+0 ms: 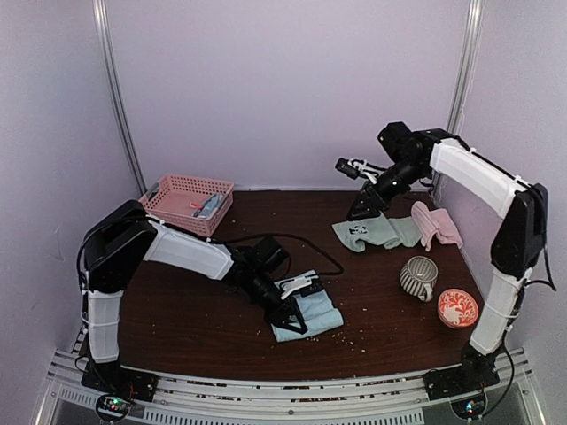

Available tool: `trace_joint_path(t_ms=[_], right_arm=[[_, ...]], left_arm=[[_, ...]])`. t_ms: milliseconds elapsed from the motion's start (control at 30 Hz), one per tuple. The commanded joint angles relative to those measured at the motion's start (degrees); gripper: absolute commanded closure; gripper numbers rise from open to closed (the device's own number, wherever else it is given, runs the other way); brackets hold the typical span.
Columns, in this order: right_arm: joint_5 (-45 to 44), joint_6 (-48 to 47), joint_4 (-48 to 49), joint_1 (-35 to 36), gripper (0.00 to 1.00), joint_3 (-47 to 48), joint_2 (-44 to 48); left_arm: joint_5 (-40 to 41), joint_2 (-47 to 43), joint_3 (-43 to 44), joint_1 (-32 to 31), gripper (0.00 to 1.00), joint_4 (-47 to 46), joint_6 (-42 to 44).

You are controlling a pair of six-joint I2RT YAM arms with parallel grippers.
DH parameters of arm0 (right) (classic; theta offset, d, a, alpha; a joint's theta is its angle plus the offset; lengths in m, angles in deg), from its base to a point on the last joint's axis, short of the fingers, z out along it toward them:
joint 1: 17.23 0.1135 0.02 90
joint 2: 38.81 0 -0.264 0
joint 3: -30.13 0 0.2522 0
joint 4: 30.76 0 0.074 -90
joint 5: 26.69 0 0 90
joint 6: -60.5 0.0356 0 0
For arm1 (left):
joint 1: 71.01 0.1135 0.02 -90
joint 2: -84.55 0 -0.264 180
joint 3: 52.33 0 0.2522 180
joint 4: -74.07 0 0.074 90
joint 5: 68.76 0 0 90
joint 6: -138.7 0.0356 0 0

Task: Roll the towels
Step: Roll the towel at the center of the board.

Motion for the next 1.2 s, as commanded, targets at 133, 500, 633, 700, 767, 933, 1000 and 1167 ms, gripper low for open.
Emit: trace_joint_path(t_ms=[133, 500, 633, 700, 767, 933, 1000, 1167], right_arm=[[14.0, -9.8, 8.7, 2.6, 0.43, -22.6, 25.3], [-20.4, -8.2, 28.3, 28.3, 0.55, -44.3, 23.6], [-26.4, -8.3, 34.6, 33.4, 0.53, -46.2, 18.5], [-31.1, -8.2, 37.2, 35.5, 0.52, -46.9, 15.8], [-33.0, -8.7, 38.9, 36.9, 0.51, -47.4, 13.7], [-34.3, -9.7, 42.5, 38.3, 0.51, -49.2, 9.8], [-34.4, -10.0, 43.2, 38.4, 0.53, -49.5, 8.1], [-33.3, -10.9, 40.4, 38.5, 0.81, -48.8, 4.6]], left_arm=[[-20.1, 11.5, 0.3, 4.0, 0.91, 1.7, -8.1], [-17.5, 11.9, 1.4, 4.0, 0.89, 2.3, -9.1], [-16.1, 12.1, 1.6, 4.0, 0.88, 3.0, -9.3], [-15.5, 12.1, 1.7, 4.0, 0.88, 3.0, -9.5], [-15.2, 12.2, 1.8, 4.0, 0.88, 3.0, -9.6], [-14.7, 12.3, 2.0, 4.0, 0.88, 3.0, -9.5], [-14.5, 12.2, 2.1, 4.0, 0.87, 3.2, -9.3], [-11.9, 10.4, 2.0, 4.0, 0.78, 4.2, -7.8]])
